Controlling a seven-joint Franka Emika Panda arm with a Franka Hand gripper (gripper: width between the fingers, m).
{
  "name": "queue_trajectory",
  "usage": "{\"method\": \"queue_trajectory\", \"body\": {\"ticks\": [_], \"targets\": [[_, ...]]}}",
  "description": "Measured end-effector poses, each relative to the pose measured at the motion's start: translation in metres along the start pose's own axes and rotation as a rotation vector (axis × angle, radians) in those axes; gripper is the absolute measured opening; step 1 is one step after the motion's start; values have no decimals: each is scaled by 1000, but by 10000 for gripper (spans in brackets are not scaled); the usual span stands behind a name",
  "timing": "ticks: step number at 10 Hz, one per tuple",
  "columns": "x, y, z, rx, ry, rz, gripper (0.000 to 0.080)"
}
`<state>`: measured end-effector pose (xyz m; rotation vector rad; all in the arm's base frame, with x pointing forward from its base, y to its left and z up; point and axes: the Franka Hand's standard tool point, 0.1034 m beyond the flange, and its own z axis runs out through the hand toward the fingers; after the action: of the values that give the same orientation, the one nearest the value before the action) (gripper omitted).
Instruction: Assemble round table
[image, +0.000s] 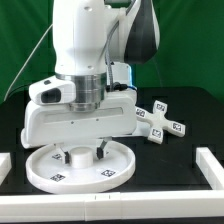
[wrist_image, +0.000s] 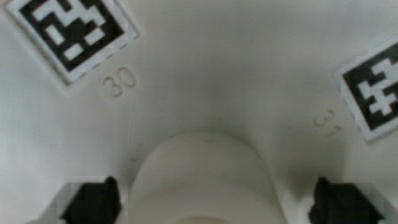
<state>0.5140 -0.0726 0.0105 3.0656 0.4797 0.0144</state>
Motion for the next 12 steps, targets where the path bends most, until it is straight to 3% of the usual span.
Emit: {"method": "queue_trajectory", "body": {"ticks": [1,3,4,7,12], "targets": [[1,0,-1,0,1,-1,404],[7,1,-4,3,-2,-8,404],[20,-6,-6,3,11,-2,404],[54,-45,-5,22,25,86,404],[52,-45,-2,22,20,72,406]]}}
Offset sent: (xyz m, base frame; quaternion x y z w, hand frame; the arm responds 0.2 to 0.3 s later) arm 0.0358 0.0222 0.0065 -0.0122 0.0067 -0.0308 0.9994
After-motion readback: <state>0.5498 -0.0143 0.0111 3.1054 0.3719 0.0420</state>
